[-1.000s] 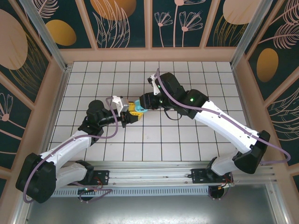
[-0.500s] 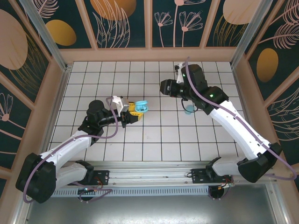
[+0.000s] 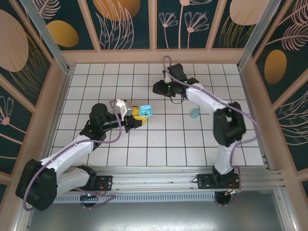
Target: Insert wireless bluetooth earbuds into charging case
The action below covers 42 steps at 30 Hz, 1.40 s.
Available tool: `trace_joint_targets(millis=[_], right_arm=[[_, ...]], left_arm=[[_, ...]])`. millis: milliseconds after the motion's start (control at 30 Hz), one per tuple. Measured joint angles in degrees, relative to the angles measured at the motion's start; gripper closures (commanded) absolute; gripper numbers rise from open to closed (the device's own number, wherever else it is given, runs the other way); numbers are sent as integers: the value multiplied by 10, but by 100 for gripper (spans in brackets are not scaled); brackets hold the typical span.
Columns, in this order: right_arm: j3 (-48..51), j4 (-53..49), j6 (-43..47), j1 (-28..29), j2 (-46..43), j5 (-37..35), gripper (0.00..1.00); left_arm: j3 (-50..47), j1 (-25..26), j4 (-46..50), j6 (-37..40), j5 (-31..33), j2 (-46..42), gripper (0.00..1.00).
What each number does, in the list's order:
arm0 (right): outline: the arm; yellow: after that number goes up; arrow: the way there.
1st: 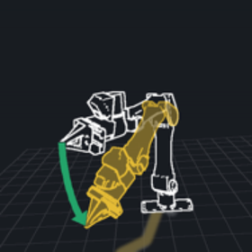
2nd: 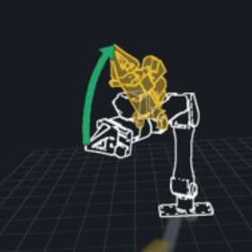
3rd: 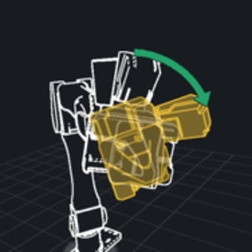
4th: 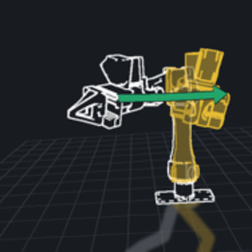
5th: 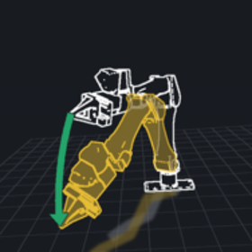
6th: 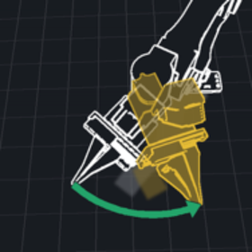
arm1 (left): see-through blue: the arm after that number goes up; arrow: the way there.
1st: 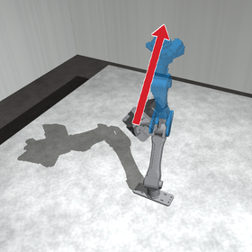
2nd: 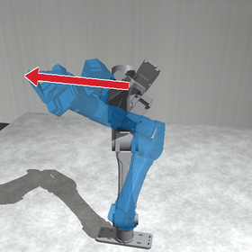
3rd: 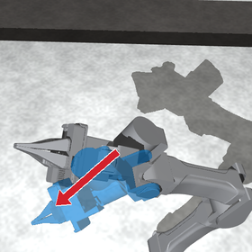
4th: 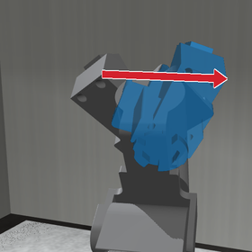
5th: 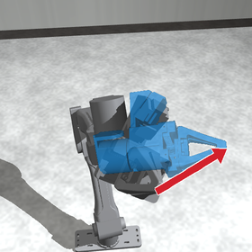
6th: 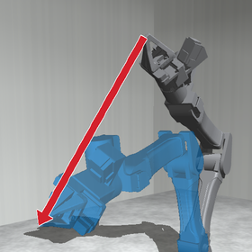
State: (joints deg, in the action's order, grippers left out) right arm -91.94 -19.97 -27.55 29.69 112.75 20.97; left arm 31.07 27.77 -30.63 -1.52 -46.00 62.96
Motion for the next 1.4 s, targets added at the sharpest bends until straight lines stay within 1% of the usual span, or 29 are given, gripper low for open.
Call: trace_joint_targets(millis=[133,200,333,433,767,1000,1400], right_arm=[[-152,-16,2,18,138,16,64],[-223,-30,2,33,192,19,64],[-345,-51,-4,65,276,31,66],[-393,-62,-17,85,310,36,67],[-402,-73,-48,112,343,24,68],[-402,-74,-68,127,347,-13,68],[-401,-84,-94,146,354,-54,69]], left_arm=[[0,0,11,3,2,-10,100],[0,0,14,4,2,-16,100],[0,0,22,4,4,-28,100],[0,0,26,4,4,-35,100],[0,0,39,4,6,-52,100],[0,0,39,4,6,-55,100],[0,0,43,5,6,-67,100]])
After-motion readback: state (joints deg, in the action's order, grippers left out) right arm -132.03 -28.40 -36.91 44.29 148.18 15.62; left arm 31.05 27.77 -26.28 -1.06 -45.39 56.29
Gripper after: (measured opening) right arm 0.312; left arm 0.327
